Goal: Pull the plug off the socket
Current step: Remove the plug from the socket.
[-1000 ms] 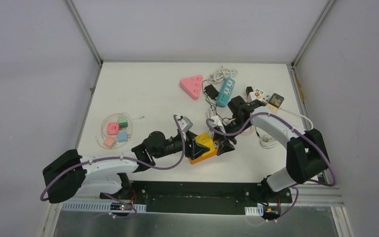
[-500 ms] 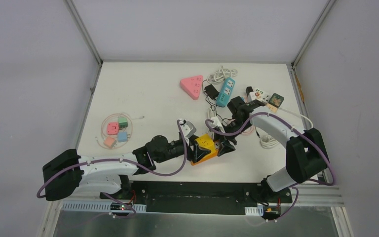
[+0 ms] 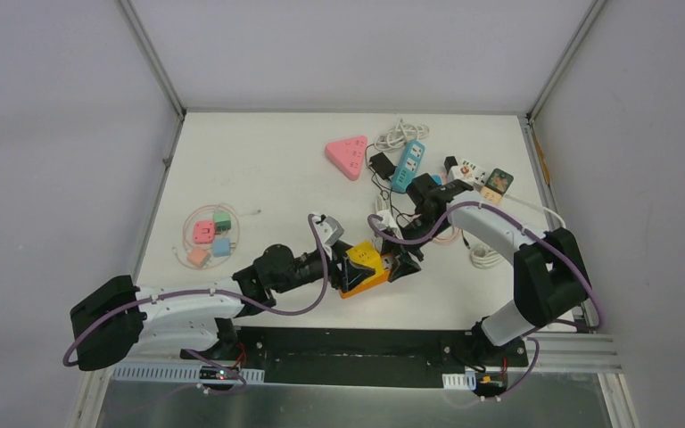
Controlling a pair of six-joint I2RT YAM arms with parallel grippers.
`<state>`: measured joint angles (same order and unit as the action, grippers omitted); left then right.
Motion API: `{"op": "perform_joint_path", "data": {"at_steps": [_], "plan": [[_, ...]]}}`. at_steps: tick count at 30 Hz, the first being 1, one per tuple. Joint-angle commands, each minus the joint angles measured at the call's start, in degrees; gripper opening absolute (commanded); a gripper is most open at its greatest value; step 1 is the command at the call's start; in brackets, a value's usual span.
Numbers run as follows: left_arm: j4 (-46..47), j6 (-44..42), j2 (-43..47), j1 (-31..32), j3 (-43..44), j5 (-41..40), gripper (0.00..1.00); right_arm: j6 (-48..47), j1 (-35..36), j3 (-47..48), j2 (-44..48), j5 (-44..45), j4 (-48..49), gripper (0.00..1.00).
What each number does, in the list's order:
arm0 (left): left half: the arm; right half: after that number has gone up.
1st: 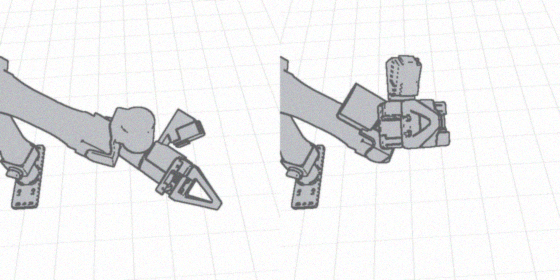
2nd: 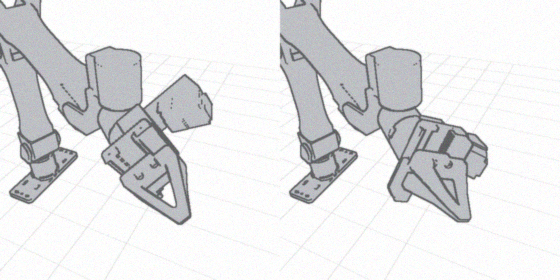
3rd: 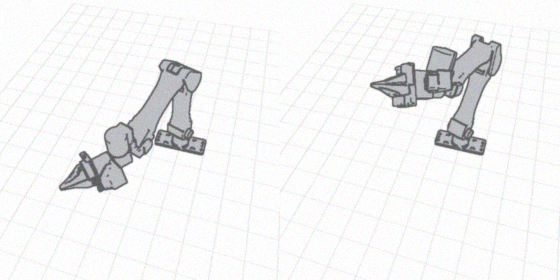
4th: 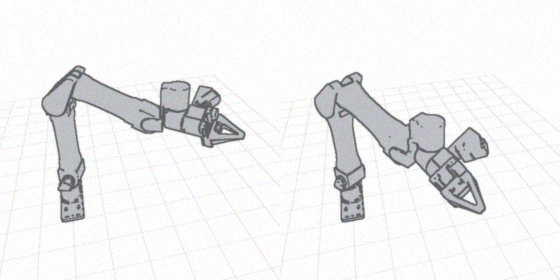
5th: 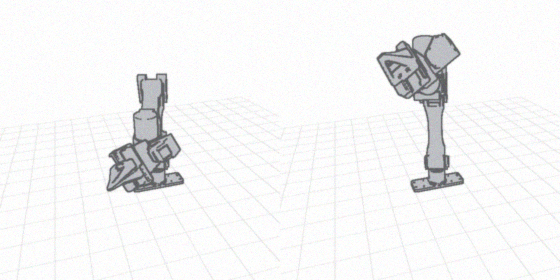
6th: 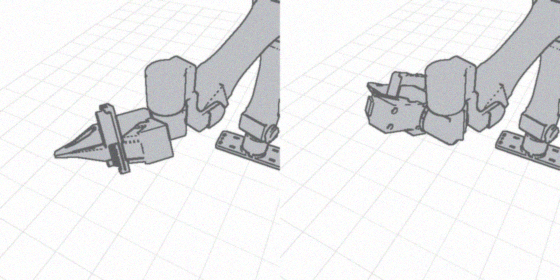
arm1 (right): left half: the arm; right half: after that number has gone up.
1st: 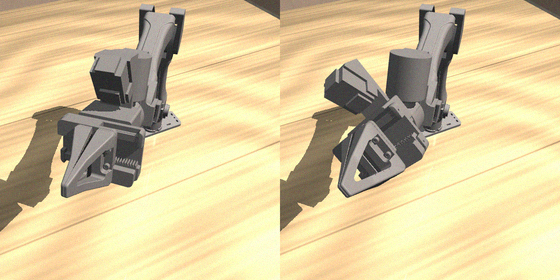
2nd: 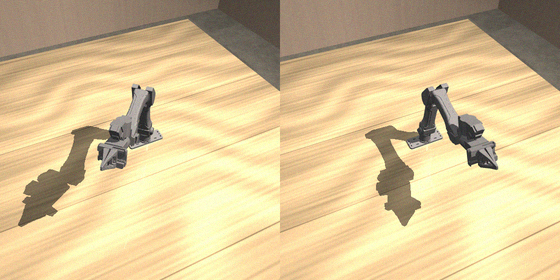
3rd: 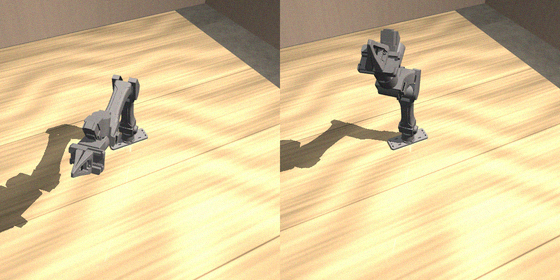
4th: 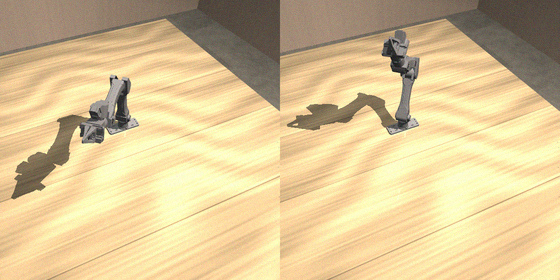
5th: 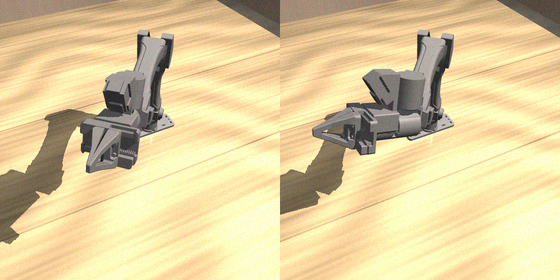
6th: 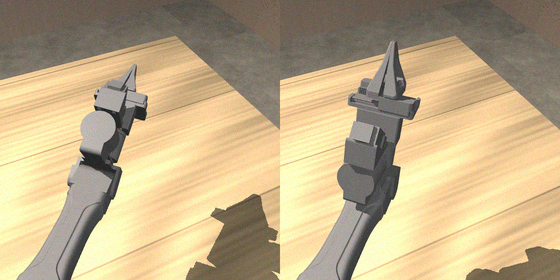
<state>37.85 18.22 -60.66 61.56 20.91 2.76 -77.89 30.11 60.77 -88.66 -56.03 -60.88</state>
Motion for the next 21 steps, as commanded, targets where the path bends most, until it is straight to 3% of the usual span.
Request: {"op": "perform_joint_path", "data": {"at_steps": [1,4,6,11,14,19,21], "plan": [[7.11,5.05,1.4,-3.14,1.36,-4.81,0.0,0.76,-0.32,1.08,-0.5,2.94,-1.27,0.0],[5.76,-4.47,1.12,-1.99,3.34,2.94,0.0,0.81,-0.23,1.01,-0.47,2.94,-1.34,0.0],[3.21,-8.3,1.96,-0.84,4.38,3.63,0.0,0.81,-0.31,1.05,-0.52,3.03,-1.28,0.0],[5.98,2.33,4.61,-2.13,2.19,-6.21,0.0,0.81,-0.23,1.06,-0.76,3.12,-1.34,0.0],[8.88,8.1,4.37,-3.36,0.51,-7.44,0.0,0.81,-0.15,1.14,-0.93,3.12,-1.34,0.0],[0.47,-7.81,4.23,-0.97,5.56,3.13,0.0,0.81,0.06,1.19,-0.97,3.04,-1.44,0.0],[-6.94,-16.5,5.12,2.36,8.16,1.49,0.0,0.81,0.04,1.19,-1.0,3.08,-1.51,0.0]]}}
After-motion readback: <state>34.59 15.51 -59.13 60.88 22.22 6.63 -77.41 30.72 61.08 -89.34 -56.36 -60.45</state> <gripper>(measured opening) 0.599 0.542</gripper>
